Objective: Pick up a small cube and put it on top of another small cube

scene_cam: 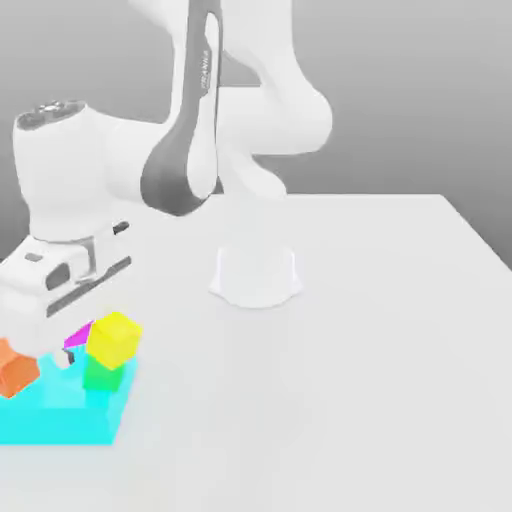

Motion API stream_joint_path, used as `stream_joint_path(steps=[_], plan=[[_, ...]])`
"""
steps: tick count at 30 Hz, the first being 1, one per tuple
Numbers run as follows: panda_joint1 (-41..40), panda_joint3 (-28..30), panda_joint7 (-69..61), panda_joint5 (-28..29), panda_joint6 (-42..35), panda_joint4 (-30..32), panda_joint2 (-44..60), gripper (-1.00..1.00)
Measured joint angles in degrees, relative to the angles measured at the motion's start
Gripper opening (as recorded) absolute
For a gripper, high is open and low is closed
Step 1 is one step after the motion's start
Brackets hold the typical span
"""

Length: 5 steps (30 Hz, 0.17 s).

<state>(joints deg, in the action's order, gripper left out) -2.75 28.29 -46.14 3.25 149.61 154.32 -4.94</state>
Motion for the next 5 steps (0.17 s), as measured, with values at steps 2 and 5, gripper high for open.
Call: stream_joint_path(steps=[2,5], plan=[[-0.53,-0.48,1.16,1.55,-2.99,-0.45,-2.65,1.0],[-1.77,-1.29,3.3,4.53,-7.28,-1.07,-6.72,1.0]])
